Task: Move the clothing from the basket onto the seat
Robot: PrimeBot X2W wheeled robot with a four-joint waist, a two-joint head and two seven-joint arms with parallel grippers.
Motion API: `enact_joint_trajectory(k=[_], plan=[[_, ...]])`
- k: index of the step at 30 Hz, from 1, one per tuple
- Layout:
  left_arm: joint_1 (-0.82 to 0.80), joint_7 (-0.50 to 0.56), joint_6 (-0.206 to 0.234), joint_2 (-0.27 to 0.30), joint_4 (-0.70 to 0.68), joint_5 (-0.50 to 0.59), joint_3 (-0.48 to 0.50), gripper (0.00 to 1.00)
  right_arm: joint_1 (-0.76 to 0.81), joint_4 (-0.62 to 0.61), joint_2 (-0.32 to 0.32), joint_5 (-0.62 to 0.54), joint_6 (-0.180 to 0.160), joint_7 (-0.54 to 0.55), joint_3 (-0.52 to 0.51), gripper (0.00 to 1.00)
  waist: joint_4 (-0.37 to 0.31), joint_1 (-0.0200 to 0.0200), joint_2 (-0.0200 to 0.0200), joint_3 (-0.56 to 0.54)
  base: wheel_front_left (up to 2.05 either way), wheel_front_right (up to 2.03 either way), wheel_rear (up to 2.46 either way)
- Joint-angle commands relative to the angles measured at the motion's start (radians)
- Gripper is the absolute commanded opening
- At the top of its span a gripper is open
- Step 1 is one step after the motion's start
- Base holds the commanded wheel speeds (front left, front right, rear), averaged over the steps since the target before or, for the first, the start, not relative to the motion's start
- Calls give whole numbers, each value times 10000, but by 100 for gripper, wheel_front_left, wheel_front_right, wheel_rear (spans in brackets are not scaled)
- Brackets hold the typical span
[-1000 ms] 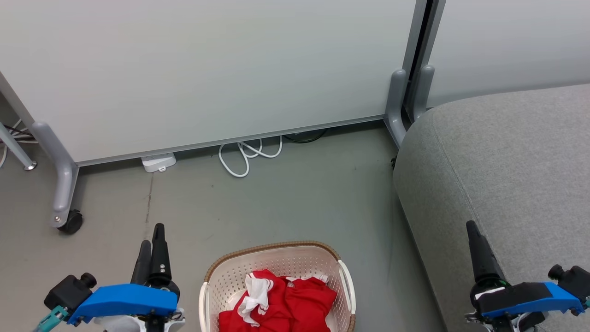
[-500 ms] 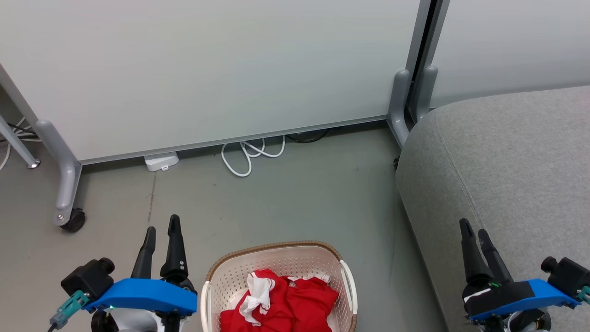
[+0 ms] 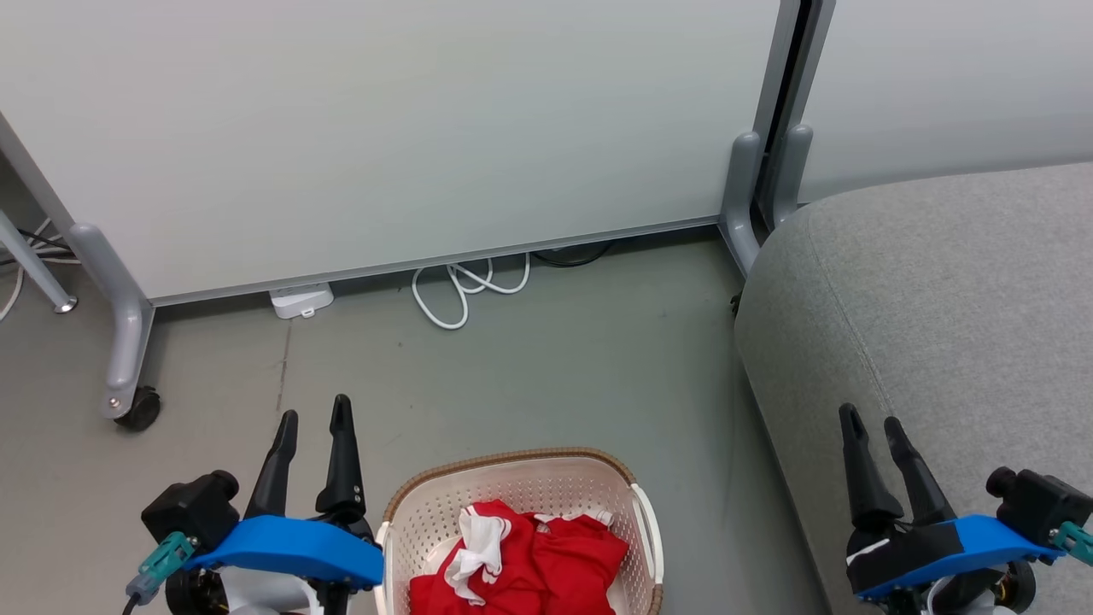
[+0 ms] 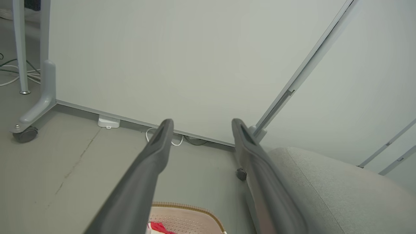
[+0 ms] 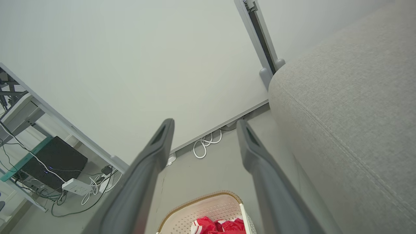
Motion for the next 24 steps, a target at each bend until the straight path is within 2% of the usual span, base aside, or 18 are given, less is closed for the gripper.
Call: enact_joint_trajectory(k=[1, 24], plan=[[-239, -102, -28, 86, -40, 318, -39, 100, -127, -138, -78, -337, 16, -81, 32, 100, 12, 0, 0, -6, 0, 0, 0], [-278, -660, 97, 17, 150, 2410, -306, 100, -64, -192, -92, -2535, 20, -276, 201, 100, 100, 0, 0, -28, 0, 0, 0]])
